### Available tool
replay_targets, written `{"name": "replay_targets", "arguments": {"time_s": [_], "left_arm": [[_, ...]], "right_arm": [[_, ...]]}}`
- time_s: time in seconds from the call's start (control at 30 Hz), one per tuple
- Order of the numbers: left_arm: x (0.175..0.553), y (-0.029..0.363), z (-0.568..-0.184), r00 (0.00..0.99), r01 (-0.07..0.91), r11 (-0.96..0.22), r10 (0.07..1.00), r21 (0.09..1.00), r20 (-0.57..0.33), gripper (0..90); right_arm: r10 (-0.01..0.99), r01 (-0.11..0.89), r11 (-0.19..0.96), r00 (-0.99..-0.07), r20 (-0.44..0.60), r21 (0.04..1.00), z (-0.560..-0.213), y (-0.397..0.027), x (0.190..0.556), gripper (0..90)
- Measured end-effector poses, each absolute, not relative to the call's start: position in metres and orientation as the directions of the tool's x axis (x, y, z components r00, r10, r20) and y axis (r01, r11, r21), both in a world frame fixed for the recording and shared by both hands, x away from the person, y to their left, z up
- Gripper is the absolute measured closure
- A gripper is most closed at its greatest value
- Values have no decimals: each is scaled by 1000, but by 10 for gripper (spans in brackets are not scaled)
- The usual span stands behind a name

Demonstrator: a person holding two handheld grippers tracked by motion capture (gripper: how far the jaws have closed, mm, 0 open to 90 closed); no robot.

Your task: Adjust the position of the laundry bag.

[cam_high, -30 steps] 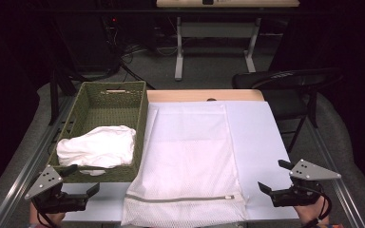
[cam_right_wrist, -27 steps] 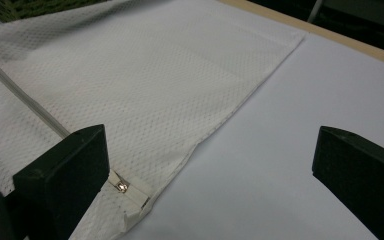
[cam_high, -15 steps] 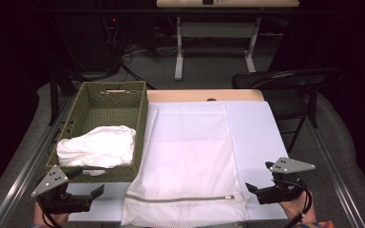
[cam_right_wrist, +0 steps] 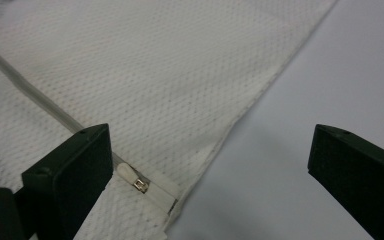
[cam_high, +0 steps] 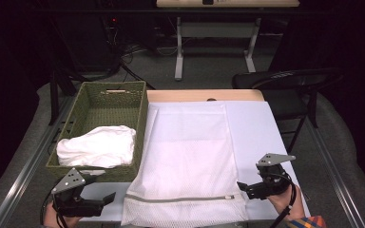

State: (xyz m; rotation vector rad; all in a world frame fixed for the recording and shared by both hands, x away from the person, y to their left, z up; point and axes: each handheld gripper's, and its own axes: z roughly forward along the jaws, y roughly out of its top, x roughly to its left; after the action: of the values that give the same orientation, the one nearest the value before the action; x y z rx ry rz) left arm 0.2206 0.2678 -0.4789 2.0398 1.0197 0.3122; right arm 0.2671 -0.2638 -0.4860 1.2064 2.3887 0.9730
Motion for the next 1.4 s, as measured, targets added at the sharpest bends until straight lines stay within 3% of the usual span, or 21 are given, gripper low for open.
{"name": "replay_targets", "arguments": {"time_s": [0.57, 0.97, 1.4], "left_arm": [[228, 246, -493, 664, 624, -426, 731, 655, -157, 187], [235, 240, -503, 662, 664, -450, 725, 597, -190, 338], [241, 230, -513, 676, 673, -489, 710, 555, -196, 389]], "right_arm": [[795, 653, 482, -607, 23, 585, -502, -243, 288, 256], [808, 701, 491, -588, 30, 518, -513, -230, 301, 396], [830, 743, 461, -554, 59, 486, -520, -234, 313, 518]]}}
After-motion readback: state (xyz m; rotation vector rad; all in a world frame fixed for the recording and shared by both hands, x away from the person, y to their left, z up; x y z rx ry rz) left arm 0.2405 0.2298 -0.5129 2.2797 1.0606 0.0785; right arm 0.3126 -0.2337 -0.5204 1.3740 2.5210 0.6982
